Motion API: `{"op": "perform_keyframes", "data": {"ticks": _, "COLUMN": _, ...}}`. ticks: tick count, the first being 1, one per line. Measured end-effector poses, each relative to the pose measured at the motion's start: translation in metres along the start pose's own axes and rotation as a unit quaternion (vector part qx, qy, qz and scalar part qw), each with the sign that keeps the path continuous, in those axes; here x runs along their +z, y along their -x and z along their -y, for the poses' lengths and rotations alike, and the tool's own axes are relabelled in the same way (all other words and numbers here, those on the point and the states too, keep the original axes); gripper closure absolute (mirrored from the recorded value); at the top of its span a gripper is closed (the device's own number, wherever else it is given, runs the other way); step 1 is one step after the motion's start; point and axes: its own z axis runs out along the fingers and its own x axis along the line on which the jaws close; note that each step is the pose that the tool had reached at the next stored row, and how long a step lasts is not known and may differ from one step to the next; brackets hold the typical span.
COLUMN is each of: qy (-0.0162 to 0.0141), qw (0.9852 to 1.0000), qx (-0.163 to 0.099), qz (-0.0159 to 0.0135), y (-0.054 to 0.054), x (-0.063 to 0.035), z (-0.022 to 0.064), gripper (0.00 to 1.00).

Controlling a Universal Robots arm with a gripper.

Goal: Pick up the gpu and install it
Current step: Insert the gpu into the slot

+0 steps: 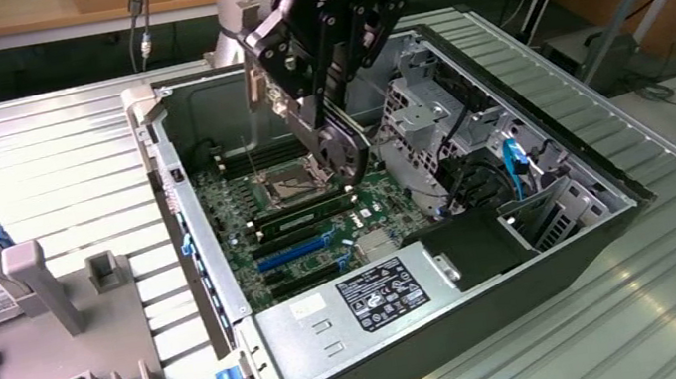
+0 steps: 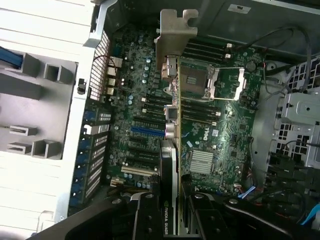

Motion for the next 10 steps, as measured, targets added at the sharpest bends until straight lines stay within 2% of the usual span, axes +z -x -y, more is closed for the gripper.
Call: {"op": "perform_keyframes", "data": {"ticks": 10, "qy": 0.0016, "qw": 0.9988, "qx": -0.049, "qz": -0.0022, "y": 0.0, "x": 0.0, "z": 0.0, "gripper": 0.73}}
